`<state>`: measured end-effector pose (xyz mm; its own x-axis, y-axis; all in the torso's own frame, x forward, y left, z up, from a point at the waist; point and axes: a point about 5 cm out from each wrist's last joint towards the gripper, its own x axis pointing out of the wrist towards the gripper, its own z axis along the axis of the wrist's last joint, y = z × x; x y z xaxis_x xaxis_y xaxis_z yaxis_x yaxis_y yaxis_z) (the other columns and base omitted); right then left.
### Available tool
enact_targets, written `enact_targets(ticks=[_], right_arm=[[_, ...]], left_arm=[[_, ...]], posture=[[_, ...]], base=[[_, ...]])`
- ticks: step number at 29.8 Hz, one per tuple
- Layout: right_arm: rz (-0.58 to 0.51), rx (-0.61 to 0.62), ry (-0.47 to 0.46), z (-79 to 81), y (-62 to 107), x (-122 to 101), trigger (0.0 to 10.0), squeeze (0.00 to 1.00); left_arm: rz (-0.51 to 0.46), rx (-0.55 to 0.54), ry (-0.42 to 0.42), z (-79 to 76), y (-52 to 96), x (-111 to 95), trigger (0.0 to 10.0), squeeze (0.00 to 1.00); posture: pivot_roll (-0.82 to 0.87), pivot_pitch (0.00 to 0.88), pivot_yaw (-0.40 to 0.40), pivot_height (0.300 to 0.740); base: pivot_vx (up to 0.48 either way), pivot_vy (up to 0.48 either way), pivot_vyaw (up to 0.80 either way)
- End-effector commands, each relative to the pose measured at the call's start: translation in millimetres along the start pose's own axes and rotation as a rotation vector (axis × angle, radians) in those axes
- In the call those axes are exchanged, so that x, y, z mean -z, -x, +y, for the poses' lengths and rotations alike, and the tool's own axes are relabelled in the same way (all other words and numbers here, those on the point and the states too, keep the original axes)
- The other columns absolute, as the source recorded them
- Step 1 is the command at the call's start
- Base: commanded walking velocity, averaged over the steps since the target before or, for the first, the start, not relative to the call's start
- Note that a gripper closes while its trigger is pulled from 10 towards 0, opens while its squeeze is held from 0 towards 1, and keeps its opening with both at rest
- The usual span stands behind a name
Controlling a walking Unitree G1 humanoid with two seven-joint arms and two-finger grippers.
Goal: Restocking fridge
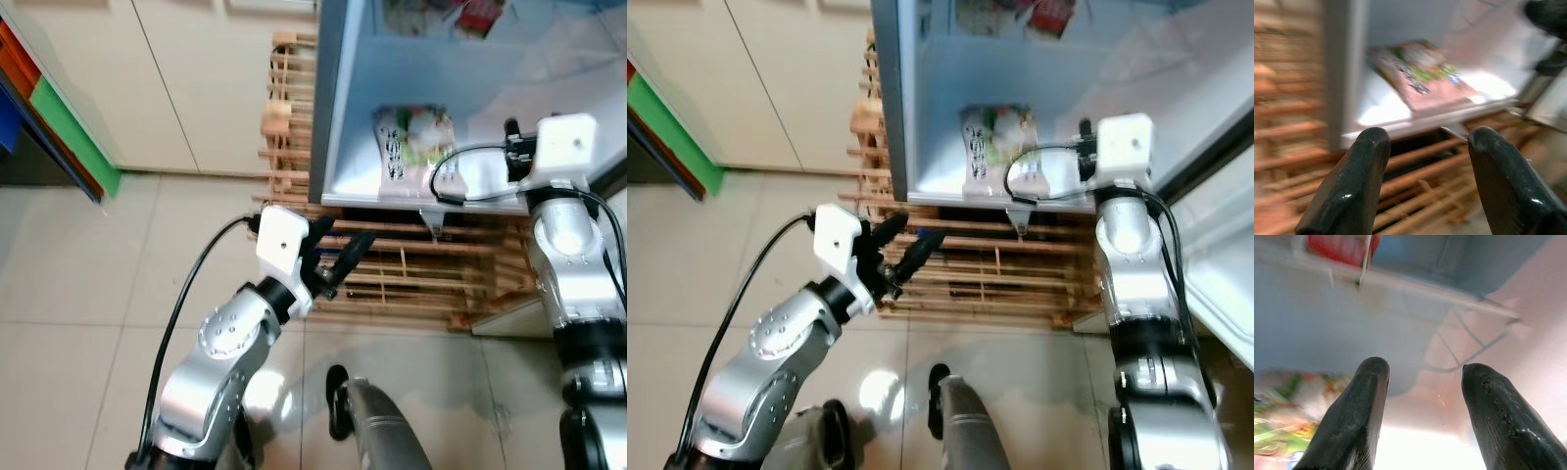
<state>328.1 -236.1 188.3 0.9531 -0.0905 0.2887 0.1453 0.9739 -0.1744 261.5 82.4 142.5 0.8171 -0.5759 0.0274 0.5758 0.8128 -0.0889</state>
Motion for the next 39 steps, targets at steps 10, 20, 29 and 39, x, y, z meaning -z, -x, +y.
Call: enact_targets(ticks=[10, 20, 29, 39], right_arm=[[0.194, -0.026, -0.123, 18.6, 99.6, 42, 10.0, 0.00], [0.237, -0.039, -0.105, 13.5, 97.6, 45, 10.0, 0.00], [0.259, -0.097, -0.059, 26.6, 87.7, 48, 10.0, 0.00], [0.266, -0.119, -0.072, 34.9, 90.2, 46, 10.0, 0.00]], left_arm=[[-0.062, -0.162, -0.066, 23.7, -1.9, -4, 10.0, 0.00], [-0.107, -0.195, -0.066, 25.0, -18.3, -7, 10.0, 0.00], [-0.113, -0.189, -0.103, 28.4, -29.0, -9, 10.0, 0.00], [-0.130, -0.158, -0.076, 25.5, -32.0, -12, 10.0, 0.00]], posture=[[-0.19, 0.000, 0.030, 0.740], [-0.20, 0.000, 0.015, 0.740], [-0.20, 0.000, 0.017, 0.740], [-0.19, 0.007, 0.017, 0.740]], base=[[0.000, 0.000, 0.00], [-0.176, 0.000, 0.00], [0.000, 0.000, 0.00], [0.323, 0.000, 0.00]])
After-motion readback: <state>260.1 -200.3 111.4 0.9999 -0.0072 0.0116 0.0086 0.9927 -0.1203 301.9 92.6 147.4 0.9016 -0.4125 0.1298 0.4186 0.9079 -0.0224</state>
